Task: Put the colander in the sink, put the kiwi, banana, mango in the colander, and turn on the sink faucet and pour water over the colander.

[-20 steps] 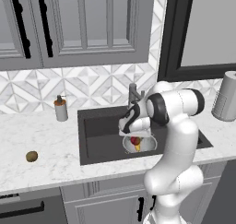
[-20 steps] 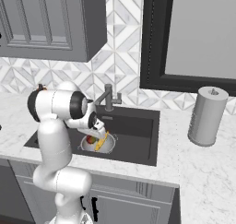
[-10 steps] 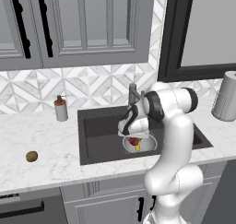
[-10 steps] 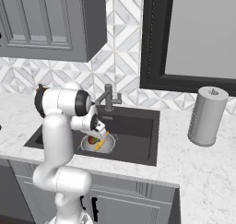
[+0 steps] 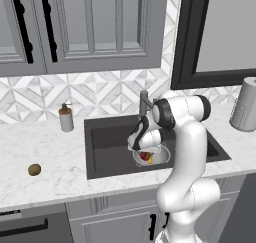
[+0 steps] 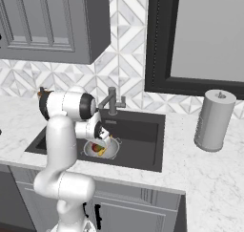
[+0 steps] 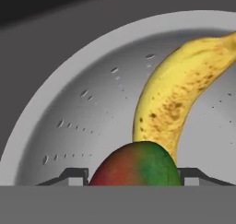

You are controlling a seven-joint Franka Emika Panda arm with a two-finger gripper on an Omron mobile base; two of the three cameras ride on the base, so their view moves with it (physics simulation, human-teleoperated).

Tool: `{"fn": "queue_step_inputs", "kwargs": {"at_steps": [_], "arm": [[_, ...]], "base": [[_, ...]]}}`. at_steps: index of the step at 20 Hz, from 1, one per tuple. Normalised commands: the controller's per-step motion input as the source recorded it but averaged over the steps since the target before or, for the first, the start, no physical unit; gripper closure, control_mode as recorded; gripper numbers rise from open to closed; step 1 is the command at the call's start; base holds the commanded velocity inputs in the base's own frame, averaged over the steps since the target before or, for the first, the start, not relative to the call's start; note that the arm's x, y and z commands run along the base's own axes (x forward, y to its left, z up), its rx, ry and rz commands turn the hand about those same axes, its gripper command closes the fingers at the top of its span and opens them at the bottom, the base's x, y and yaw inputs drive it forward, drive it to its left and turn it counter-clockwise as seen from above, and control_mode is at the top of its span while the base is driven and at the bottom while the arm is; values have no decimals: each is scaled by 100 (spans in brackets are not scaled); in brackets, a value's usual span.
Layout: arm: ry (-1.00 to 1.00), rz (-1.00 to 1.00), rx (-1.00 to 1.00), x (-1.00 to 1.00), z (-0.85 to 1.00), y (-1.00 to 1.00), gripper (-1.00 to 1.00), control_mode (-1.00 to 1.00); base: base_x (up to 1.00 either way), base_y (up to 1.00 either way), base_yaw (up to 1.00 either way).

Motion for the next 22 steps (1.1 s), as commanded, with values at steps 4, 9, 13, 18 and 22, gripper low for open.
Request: {"fn": "queue_step_inputs", "kwargs": {"at_steps": [4,9,13,18,22], "arm": [[0,0,0,0,0,0,-100,-100],[0,0,0,-2,8,0,-100,-100],[3,0,0,-9,49,0,-100,-100],[2,0,0,-29,47,1,-100,-100],[1,-2,0,-76,34,27,-100,-100]], "base": [[0,0,0],[0,0,0],[0,0,0],[0,0,0],[0,0,0]]}}
